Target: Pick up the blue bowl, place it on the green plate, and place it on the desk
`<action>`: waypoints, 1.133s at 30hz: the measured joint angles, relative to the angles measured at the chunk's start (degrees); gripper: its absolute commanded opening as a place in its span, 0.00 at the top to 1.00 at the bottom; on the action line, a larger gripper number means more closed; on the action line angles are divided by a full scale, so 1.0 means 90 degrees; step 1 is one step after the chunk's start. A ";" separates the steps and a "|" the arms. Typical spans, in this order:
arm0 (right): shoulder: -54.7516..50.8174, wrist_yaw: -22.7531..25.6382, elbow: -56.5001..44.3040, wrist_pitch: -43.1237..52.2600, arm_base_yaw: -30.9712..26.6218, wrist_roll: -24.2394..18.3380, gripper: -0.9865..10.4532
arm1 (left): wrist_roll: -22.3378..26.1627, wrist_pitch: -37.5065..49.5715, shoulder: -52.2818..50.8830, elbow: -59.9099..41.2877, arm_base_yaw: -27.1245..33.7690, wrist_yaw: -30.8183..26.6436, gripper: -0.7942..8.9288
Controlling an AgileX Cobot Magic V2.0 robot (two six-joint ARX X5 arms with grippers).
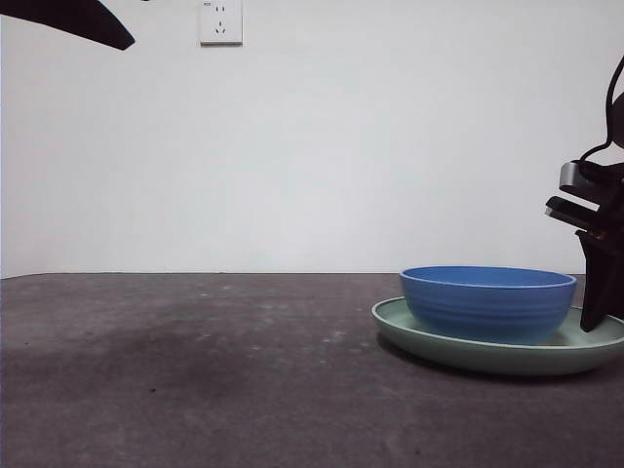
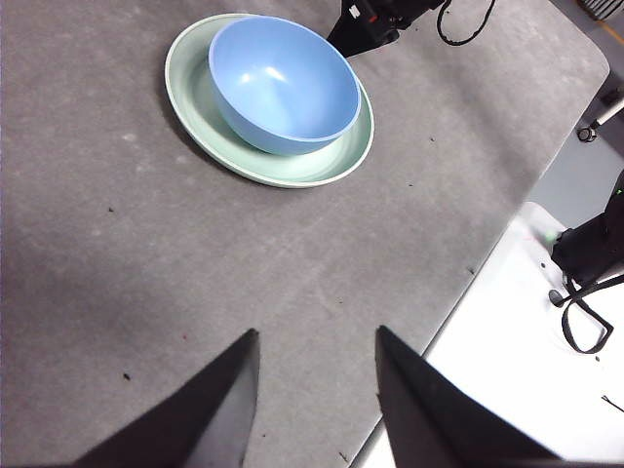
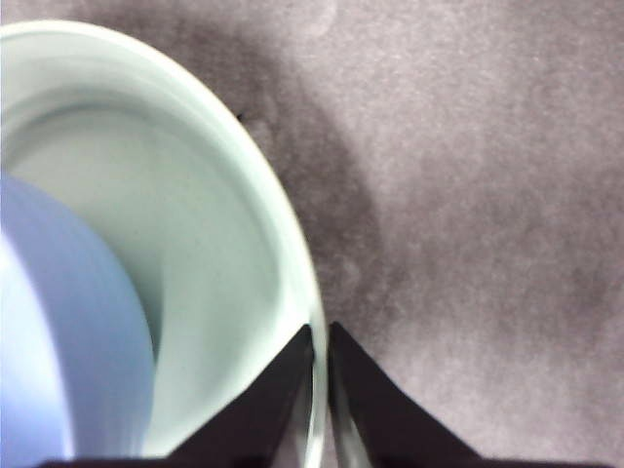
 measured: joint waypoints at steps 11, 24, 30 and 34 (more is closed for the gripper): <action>-0.0585 -0.0325 0.0000 -0.0002 0.0000 0.0141 0.90 | 0.0000 -0.0002 0.0000 0.0000 0.0000 0.0000 0.72; -0.1520 -0.0763 0.0000 0.0172 0.0486 0.0848 0.90 | 0.0000 0.0002 0.0000 0.0000 0.0000 0.0000 0.72; -0.1528 -0.0580 0.0000 0.0444 0.1200 0.1246 0.90 | 0.0002 0.0010 0.0000 0.0000 0.0000 0.0000 0.72; -0.1518 -0.0294 0.0000 0.0821 0.1681 0.1566 0.90 | 0.0000 0.0010 0.0000 0.0000 0.0000 0.0000 0.72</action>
